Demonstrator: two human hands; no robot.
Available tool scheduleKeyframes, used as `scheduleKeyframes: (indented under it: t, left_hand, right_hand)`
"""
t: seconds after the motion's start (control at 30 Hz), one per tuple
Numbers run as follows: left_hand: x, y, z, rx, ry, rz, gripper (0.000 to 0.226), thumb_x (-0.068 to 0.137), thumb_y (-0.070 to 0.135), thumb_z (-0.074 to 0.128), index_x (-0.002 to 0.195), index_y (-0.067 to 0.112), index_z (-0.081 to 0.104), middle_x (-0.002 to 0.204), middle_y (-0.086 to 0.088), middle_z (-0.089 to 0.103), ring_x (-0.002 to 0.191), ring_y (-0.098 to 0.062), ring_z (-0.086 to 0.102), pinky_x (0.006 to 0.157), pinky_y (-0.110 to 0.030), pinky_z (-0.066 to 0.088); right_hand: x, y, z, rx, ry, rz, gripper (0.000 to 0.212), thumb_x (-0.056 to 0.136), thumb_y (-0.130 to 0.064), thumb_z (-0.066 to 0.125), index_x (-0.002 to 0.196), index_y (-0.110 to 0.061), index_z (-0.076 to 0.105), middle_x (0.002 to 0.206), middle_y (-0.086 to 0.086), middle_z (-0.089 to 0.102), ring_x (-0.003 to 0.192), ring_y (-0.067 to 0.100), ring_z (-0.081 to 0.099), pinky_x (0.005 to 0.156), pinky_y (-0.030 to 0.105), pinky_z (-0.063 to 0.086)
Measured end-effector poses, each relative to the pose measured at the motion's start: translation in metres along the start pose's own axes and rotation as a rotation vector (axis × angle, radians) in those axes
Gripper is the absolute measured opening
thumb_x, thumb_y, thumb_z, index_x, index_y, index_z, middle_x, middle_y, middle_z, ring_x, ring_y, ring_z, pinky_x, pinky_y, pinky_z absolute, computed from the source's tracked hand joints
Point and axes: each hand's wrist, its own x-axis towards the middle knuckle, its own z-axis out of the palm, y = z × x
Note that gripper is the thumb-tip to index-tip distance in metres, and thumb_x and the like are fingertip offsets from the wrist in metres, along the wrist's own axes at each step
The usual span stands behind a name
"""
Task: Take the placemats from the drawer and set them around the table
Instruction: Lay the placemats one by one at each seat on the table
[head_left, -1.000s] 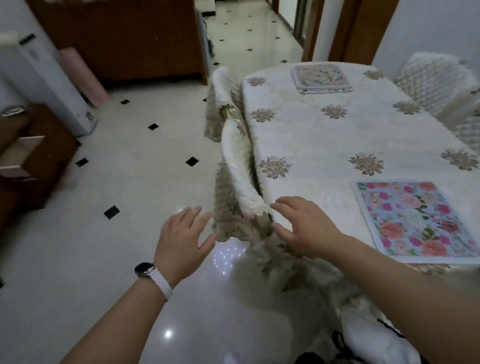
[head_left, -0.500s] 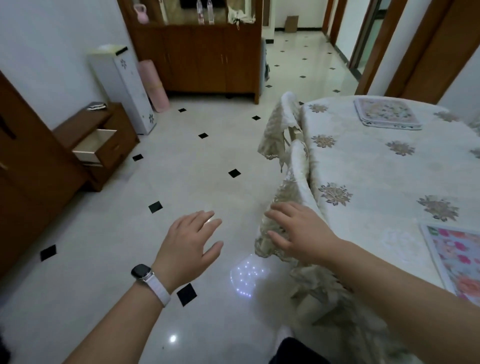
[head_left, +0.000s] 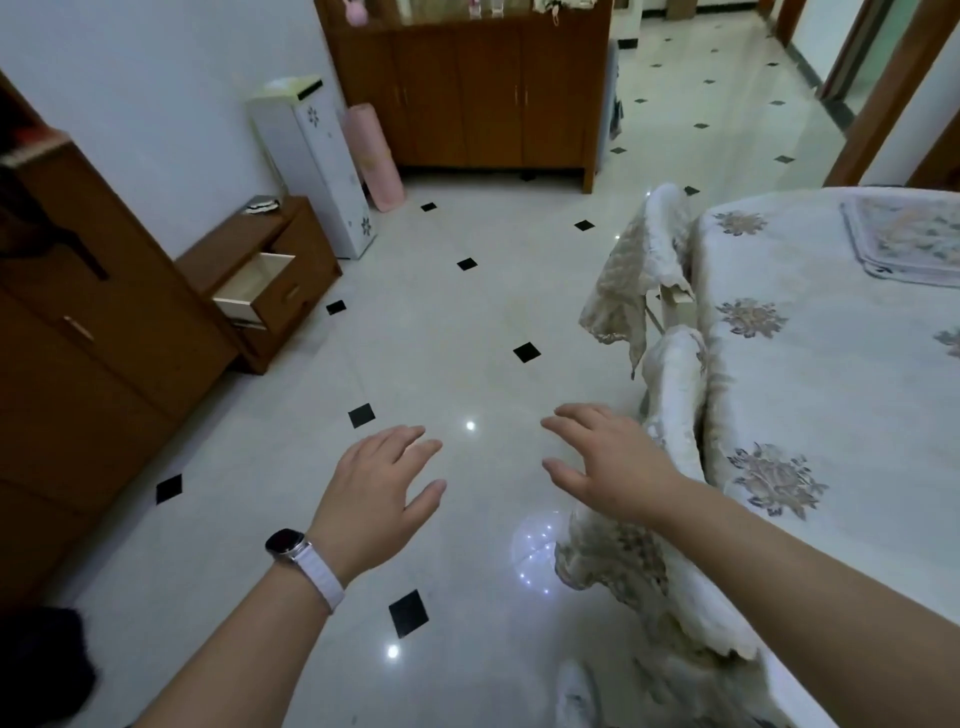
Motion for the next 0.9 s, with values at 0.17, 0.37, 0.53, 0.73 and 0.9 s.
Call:
scheduleKeyframes:
  t: [0.17, 0.37, 0.53, 0.73, 0.9]
  left_hand:
    - [0.039, -0.006, -0.001, 0.046, 0.057, -0.045, 0.047, 0.091, 0.048, 0.045, 0.121, 0.018, 0.067, 0.123, -0.004, 0.067, 0.113, -0.026, 0.061, 0.096, -0.041, 0.045]
    - [0.073, -0.035, -0.001, 0.030, 0.042, -0.053, 0.047, 0.091, 0.049, 0.045, 0.120, 0.019, 0.067, 0.124, -0.003, 0.066, 0.115, -0.027, 0.061, 0.097, -0.041, 0.045]
    - [0.109, -0.080, 0.012, -0.025, 0.017, -0.040, 0.048, 0.090, 0.048, 0.046, 0.120, 0.016, 0.068, 0.126, -0.007, 0.066, 0.116, -0.030, 0.061, 0.097, -0.043, 0.046]
    - [0.184, -0.150, 0.035, -0.091, -0.022, 0.067, 0.050, 0.090, 0.048, 0.044, 0.120, 0.016, 0.068, 0.126, -0.007, 0.066, 0.116, -0.031, 0.062, 0.097, -0.044, 0.047]
    - [0.263, -0.228, 0.027, -0.139, -0.005, 0.157, 0.050, 0.090, 0.048, 0.044, 0.121, 0.017, 0.068, 0.126, -0.006, 0.065, 0.117, -0.029, 0.061, 0.098, -0.043, 0.045]
  right_hand:
    - [0.049, 0.021, -0.016, -0.022, -0.009, -0.053, 0.055, 0.093, -0.051, 0.050, 0.141, -0.024, 0.050, 0.145, 0.000, 0.049, 0.133, 0.020, 0.042, 0.108, 0.038, 0.036]
    - [0.097, 0.024, -0.019, -0.040, -0.024, -0.079, 0.056, 0.092, -0.055, 0.045, 0.140, -0.026, 0.049, 0.144, -0.003, 0.049, 0.132, 0.019, 0.043, 0.107, 0.037, 0.037]
    - [0.148, 0.018, 0.000, -0.019, -0.063, -0.047, 0.058, 0.092, -0.056, 0.046, 0.142, -0.027, 0.046, 0.145, -0.002, 0.047, 0.133, 0.019, 0.041, 0.108, 0.037, 0.036]
    - [0.223, 0.007, 0.017, -0.059, -0.087, 0.071, 0.058, 0.094, -0.056, 0.046, 0.145, -0.027, 0.043, 0.149, -0.003, 0.043, 0.136, 0.018, 0.038, 0.111, 0.036, 0.032]
    - [0.304, -0.016, 0.013, -0.071, -0.064, 0.194, 0.059, 0.095, -0.055, 0.046, 0.147, -0.028, 0.040, 0.151, -0.004, 0.040, 0.138, 0.017, 0.035, 0.112, 0.035, 0.030]
